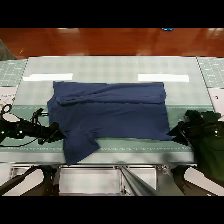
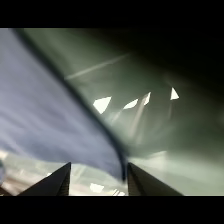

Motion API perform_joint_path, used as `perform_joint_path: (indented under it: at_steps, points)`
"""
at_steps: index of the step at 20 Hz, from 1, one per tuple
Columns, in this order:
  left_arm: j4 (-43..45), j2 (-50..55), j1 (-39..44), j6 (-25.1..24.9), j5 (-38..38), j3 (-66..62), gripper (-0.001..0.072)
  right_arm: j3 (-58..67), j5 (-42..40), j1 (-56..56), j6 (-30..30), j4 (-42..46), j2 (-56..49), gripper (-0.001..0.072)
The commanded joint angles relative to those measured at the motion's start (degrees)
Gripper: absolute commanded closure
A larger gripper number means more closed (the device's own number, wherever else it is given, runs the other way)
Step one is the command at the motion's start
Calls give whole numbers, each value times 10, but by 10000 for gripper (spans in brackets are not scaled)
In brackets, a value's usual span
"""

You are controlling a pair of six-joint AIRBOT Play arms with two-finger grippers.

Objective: Fold the shirts.

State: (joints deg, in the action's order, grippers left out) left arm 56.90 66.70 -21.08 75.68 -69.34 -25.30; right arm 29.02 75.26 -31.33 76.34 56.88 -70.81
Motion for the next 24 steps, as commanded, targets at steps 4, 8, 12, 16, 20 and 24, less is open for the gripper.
perform_joint_path:
  at_steps: [4,8,12,16,20,24]
  points:
    - [-1,0,0,-1,1,-10,686,20,-57,73,-83,-82,-30,686]
    - [-2,0,0,0,1,-55,686,71,-16,73,-93,-79,-29,687]
    - [-37,1,0,2,5,-140,686,141,-5,73,-92,-92,-29,687]
    - [-117,20,1,2,39,-220,686,208,-22,90,-92,-118,-31,687]
    - [-165,100,21,2,45,-303,686,272,-62,130,-82,-118,-68,687]
    - [-167,189,52,16,42,-384,686,343,-97,129,-70,-139,-111,687]
